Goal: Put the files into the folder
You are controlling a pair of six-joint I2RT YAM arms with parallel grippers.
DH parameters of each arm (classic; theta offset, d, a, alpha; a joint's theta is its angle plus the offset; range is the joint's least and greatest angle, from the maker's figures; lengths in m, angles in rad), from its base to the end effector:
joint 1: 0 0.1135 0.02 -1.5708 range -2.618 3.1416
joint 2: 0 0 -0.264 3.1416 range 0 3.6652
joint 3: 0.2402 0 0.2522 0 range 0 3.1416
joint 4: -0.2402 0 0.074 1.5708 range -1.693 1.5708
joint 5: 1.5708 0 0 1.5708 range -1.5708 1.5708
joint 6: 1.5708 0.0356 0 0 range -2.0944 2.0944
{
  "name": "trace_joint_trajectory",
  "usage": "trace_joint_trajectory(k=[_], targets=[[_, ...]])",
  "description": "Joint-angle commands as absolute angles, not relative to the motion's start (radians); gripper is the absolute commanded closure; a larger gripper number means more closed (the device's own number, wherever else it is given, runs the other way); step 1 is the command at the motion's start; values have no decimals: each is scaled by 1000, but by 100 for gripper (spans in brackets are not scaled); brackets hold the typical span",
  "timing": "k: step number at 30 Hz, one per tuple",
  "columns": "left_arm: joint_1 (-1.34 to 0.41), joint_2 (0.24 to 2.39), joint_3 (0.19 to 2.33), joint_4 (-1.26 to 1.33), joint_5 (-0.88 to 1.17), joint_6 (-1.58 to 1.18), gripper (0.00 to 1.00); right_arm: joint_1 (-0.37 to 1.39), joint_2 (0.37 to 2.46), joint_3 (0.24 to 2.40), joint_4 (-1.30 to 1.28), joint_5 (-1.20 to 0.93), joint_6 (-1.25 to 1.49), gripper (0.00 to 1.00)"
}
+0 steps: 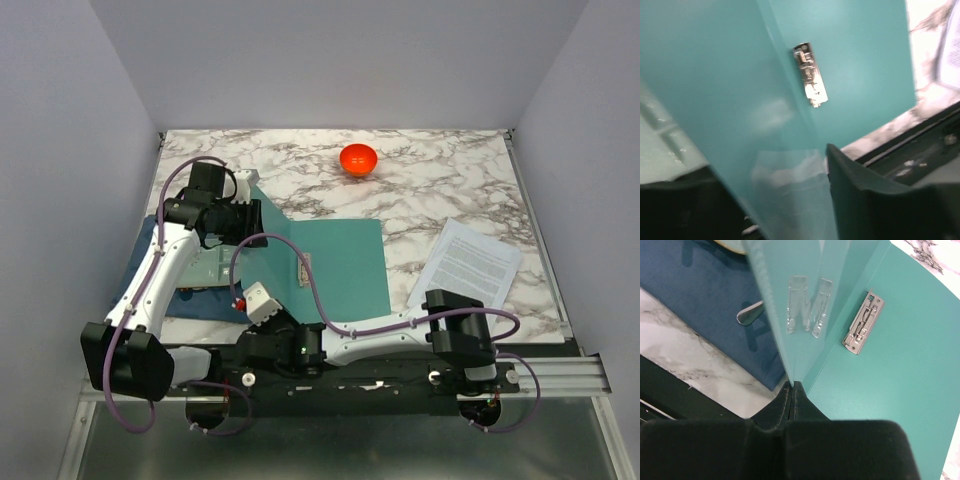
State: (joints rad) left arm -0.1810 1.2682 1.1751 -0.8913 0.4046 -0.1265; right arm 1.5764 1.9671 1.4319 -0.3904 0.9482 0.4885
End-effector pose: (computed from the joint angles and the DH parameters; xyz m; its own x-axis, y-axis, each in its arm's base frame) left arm 0.2433 -0.0588 0.3136 -0.8607 0.0396 -0.5076 0.2734 0.8770 -0.3951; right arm 0.0266 0.4204 0.2080 -0.2710 -0.4778 -0.8356 -0.5194 0.8035 -0.2909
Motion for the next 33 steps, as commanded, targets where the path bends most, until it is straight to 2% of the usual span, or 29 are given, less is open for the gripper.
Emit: trace_joint_trajectory(k=[1, 2, 4, 5, 8, 12, 14, 16, 19, 22, 26, 33], targets=[[-184, 1296, 1200, -911, 348, -103, 63, 1582, 1979, 1474, -357, 962, 488, 95], [-184, 1298, 1203, -910, 345, -103, 64, 1582, 1977, 1474, -357, 959, 486, 83], [-184, 1305, 1219, -911, 344, -110, 70, 1582, 1950, 1460, -359, 965, 491, 70], [-184, 1310, 1229, -914, 344, -109, 72, 1582, 1925, 1444, -357, 971, 497, 59], [-186, 1330, 1249, -922, 344, -98, 76, 1578, 1792, 1347, -376, 1014, 549, 41], [-205, 1354, 1249, -922, 344, -89, 79, 1530, 1582, 1200, -546, 1043, 791, 39], [-236, 1370, 1256, -922, 347, -90, 80, 1471, 1493, 1149, -783, 1034, 1059, 37], [-274, 1384, 1265, -917, 353, -100, 79, 1403, 1460, 1128, -1011, 1006, 1296, 37], [-310, 1402, 1281, -911, 359, -110, 79, 1336, 1453, 1098, -1234, 962, 1513, 36], [-342, 1428, 1304, -919, 382, -104, 79, 1299, 1482, 1072, -1345, 907, 1630, 36], [-374, 1454, 1335, -919, 390, -103, 79, 1258, 1494, 1010, -1367, 822, 1704, 36], [-388, 1474, 1373, -922, 414, -112, 80, 1193, 1398, 878, -1273, 732, 1667, 38]])
